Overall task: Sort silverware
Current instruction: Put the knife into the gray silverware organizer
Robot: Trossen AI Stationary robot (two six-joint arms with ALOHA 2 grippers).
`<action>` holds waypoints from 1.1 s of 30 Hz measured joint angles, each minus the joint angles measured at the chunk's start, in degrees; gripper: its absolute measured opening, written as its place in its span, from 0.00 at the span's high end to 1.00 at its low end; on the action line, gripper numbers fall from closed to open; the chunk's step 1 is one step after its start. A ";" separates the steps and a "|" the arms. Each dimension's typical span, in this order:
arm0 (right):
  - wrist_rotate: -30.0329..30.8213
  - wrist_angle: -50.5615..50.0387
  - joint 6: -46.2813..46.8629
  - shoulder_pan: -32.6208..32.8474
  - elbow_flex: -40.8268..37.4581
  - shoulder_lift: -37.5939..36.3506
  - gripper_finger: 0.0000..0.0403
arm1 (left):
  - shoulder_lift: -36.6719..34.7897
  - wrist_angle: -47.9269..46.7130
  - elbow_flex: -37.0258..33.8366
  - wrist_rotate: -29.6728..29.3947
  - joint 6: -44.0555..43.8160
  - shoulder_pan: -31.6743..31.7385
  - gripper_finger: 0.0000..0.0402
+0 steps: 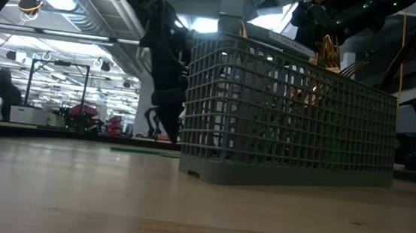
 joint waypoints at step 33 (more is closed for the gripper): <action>-0.02 -0.02 0.02 0.02 0.00 -0.01 0.84 | -0.38 7.48 -8.15 0.46 -0.74 0.20 0.80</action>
